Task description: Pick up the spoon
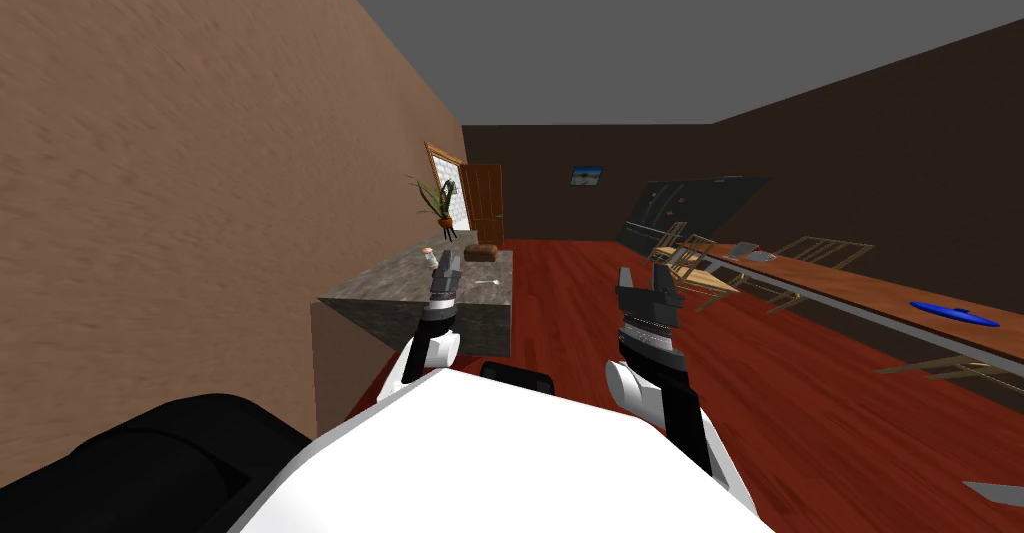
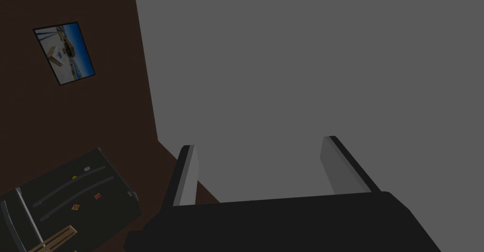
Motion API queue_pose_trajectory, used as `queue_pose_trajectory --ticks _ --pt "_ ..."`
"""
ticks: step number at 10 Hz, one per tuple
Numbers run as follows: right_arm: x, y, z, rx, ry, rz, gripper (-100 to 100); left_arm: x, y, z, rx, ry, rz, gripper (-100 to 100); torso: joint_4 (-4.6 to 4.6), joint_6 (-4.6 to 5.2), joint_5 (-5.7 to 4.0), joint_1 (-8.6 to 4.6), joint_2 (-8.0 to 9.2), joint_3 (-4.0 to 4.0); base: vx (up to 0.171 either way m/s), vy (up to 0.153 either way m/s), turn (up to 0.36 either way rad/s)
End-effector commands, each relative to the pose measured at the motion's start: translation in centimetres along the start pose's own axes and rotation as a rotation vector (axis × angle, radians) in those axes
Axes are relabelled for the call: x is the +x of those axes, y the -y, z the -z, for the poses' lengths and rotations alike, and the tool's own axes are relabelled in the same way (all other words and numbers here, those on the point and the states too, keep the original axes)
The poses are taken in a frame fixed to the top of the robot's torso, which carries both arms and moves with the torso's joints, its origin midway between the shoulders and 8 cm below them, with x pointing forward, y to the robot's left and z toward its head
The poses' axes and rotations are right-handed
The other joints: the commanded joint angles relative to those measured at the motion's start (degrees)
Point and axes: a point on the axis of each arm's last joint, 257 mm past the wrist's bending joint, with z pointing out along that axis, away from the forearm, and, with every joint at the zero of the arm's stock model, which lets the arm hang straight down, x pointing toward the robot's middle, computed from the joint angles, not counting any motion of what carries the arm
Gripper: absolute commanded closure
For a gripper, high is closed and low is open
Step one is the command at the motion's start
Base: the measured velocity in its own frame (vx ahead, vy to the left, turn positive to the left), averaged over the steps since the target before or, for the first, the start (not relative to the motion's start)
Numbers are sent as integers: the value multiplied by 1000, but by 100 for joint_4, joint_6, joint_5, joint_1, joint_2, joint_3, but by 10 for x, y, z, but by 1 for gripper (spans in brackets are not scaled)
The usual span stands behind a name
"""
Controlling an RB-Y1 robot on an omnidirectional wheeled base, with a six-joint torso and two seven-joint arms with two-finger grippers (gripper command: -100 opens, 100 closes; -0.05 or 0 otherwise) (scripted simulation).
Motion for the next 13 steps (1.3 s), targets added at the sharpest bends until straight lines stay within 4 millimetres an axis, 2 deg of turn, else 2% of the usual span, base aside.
queue_pose_trajectory --ticks 1,7,8,9,10,11,12,13 --pt "0 0 0 0 0 0 0 4 -6 1 -15 -40 6 -100 0 0 0 0 0 0 3 -18 4" --pt "0 0 0 0 0 0 0 13 -30 7 -81 -146 42 -100 -1 0 -3 -12 -3 -2 6 -36 6" --pt "0 0 0 0 0 0 0 14 -41 10 -116 -170 66 -100 -1 0 -3 -13 -3 -2 10 -47 10" --pt "0 0 0 0 0 0 0 15 -41 10 -116 -184 59 -100 -1 0 -3 -16 -4 -3 6 -42 8" --pt "0 0 0 0 0 0 0 16 -54 13 -157 -201 88 -100 -1 0 -4 -15 -3 -2 10 -63 12" --pt "0 0 0 0 0 0 0 17 -54 14 -156 -223 77 -100 -1 0 -4 -21 -4 -2 3 -50 12" --pt "0 0 0 0 0 0 0 17 -68 17 -202 -237 108 -100 -1 0 -4 -18 -2 -1 11 -48 14" --pt "0 0 0 0 0 0 0 18 -68 17 -201 -261 95 -100 -1 0 -4 -17 -5 -3 12 -45 8"
